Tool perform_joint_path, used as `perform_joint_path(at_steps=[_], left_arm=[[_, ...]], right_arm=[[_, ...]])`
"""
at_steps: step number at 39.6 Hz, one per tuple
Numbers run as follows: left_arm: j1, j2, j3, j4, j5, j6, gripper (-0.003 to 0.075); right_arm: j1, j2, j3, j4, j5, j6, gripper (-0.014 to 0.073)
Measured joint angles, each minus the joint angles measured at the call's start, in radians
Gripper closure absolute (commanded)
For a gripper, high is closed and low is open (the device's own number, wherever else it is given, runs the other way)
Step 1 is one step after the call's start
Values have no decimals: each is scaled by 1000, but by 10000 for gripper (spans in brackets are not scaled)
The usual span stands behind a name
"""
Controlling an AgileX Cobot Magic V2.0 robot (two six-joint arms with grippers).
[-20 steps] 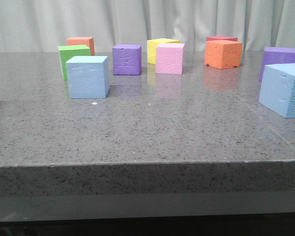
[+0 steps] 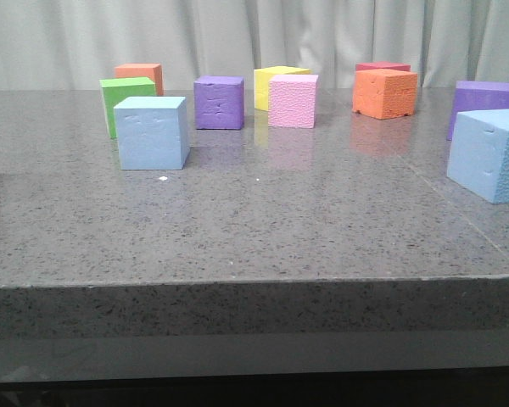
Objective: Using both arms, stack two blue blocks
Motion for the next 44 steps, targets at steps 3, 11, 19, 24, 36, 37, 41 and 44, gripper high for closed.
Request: perform_joint_path(at_steps=[3,11,19,24,36,37,41,44], left_arm=[[0,0,0,0,0,0,741],[0,0,0,0,0,0,741],[0,0,0,0,0,0,741],[0,0,0,0,0,0,741],[0,0,0,0,0,0,741],[0,0,0,0,0,0,741],[0,0,0,0,-2,0,741],[0,0,0,-2,-21,0,741]], right_arm=[[0,0,0,0,0,0,631],[0,0,0,0,0,0,631],[0,0,0,0,0,0,631],[0,0,0,0,0,0,631],[0,0,0,0,0,0,631],[0,0,0,0,-2,0,631],[0,0,0,0,-24,0,631],[0,0,0,0,-48,0,631]])
